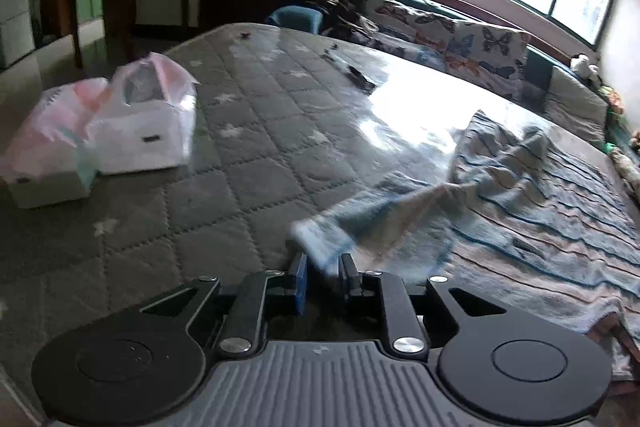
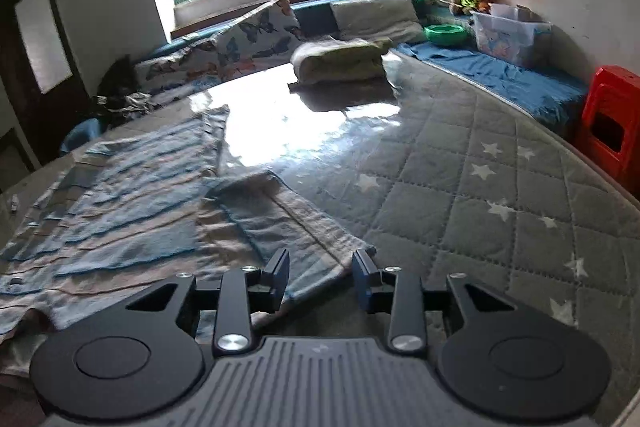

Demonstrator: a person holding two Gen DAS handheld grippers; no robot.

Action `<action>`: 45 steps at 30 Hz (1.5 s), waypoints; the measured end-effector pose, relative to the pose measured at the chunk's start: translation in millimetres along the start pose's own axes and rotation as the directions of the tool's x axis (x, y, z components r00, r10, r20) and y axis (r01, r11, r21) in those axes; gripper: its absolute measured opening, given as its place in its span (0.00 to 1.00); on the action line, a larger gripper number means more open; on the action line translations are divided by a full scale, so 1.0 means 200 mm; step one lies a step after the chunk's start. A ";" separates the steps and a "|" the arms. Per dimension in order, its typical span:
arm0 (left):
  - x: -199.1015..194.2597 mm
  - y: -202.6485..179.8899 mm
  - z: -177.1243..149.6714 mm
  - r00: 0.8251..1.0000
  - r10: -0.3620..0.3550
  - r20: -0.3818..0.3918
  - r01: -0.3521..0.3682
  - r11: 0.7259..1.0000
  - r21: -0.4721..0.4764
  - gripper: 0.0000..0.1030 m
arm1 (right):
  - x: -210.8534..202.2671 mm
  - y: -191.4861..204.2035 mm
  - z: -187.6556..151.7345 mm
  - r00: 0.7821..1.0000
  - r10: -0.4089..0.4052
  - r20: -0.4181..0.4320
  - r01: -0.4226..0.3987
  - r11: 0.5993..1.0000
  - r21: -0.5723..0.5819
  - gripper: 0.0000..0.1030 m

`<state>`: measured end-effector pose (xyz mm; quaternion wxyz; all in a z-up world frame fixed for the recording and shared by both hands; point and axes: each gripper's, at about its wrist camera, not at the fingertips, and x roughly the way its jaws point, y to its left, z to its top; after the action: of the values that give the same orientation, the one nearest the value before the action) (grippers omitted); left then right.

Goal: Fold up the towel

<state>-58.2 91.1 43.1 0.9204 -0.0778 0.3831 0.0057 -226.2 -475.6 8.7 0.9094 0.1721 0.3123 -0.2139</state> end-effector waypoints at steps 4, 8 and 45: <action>-0.02 0.03 0.01 1.000 0.024 0.004 -0.024 1.000 -0.005 0.18 | 0.00 0.00 -0.03 1.000 -0.011 0.011 0.011 1.000 -0.006 0.03; -0.03 -0.03 0.01 1.000 -0.019 0.001 0.019 0.999 0.038 0.18 | -0.06 -0.01 -0.06 0.999 -0.039 0.035 0.040 0.999 -0.018 0.02; -0.09 -1.05 -0.38 0.863 -0.486 -0.139 0.433 0.568 0.700 0.02 | -0.27 0.72 -0.30 0.902 0.346 -0.259 -0.431 0.760 -0.486 0.09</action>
<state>-110.8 -126.4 32.2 0.8591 0.1865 0.2889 -0.3790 -223.5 -312.0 25.3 0.9184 -0.0097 0.3855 0.0884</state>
